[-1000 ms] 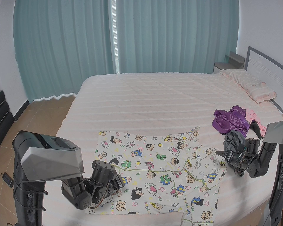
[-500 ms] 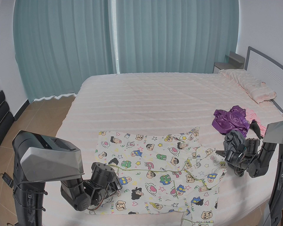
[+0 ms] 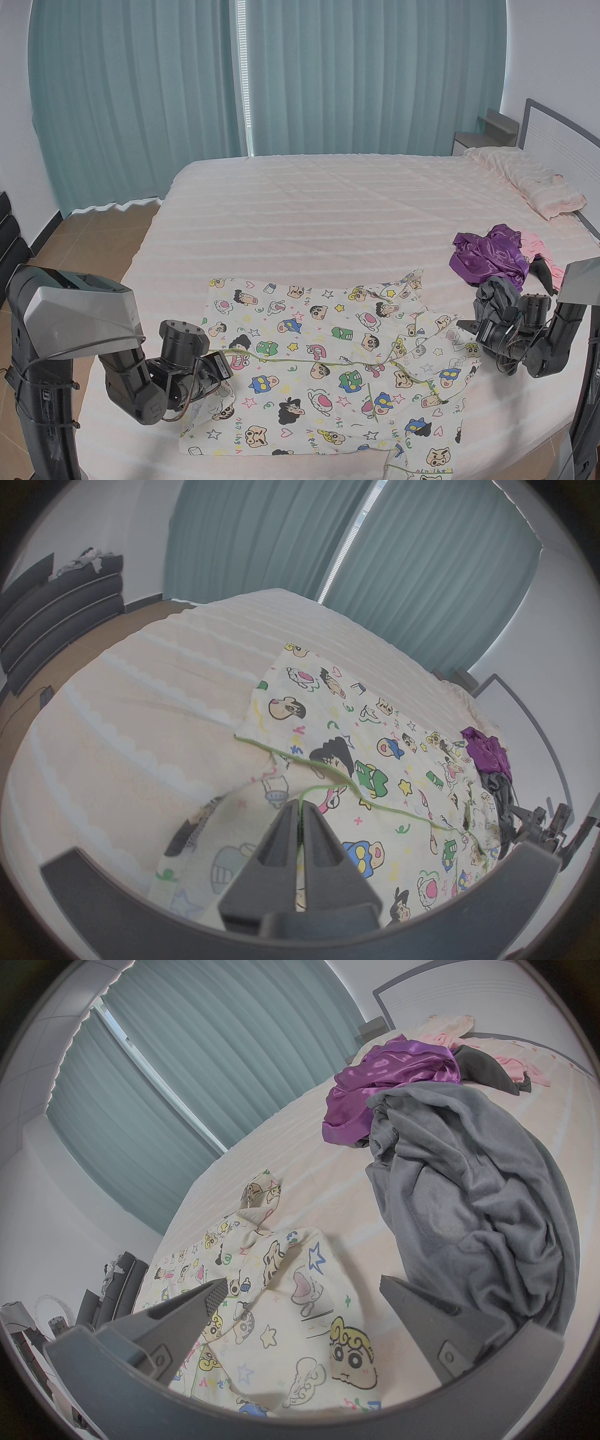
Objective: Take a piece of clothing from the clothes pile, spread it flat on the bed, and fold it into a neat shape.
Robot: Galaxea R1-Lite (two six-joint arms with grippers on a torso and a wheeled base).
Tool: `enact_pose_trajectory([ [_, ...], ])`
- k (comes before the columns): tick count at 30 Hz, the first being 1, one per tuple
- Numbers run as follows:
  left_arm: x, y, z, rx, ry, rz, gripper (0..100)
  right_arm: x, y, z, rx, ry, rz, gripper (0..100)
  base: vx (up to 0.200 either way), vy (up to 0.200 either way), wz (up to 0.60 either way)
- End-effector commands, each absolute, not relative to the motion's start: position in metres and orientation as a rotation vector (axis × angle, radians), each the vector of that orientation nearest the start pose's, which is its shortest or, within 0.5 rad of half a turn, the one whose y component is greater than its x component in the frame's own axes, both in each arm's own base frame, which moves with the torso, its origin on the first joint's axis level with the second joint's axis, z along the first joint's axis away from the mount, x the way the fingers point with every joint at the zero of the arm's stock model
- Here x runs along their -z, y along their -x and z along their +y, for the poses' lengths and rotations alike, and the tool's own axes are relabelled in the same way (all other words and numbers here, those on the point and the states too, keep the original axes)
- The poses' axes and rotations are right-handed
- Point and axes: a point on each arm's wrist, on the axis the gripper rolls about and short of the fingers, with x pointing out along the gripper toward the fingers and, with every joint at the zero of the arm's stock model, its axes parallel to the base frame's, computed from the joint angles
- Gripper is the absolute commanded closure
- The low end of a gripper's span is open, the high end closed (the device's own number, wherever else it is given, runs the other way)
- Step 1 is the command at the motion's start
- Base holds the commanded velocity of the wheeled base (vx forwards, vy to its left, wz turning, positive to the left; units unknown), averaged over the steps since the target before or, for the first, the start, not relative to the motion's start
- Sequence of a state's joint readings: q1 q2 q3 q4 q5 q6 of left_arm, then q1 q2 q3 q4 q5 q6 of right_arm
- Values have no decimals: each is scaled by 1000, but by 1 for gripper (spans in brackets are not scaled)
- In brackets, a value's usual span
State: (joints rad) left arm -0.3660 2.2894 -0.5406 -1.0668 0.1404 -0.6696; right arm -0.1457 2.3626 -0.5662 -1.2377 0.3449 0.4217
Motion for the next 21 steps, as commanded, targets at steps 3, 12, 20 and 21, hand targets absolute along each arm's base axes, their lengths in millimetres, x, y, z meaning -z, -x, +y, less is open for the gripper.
enact_pose_trajectory([
  [3, 21, -310, -90, -16, 508, 690, 100, 32, -331, -41, -76, -547, 583, 0, 0, 0, 0],
  [12, 23, -322, -71, 91, 489, 710, 100, 32, -331, -41, -74, -547, 585, 0, 0, 0, 0],
  [20, 35, -343, -67, 105, 436, 687, 100, 34, -331, -41, -72, -547, 588, 0, 0, 0, 0],
  [21, 38, -344, -63, 100, 417, 690, 100, 34, -331, -41, -72, -547, 588, 0, 0, 0, 0],
])
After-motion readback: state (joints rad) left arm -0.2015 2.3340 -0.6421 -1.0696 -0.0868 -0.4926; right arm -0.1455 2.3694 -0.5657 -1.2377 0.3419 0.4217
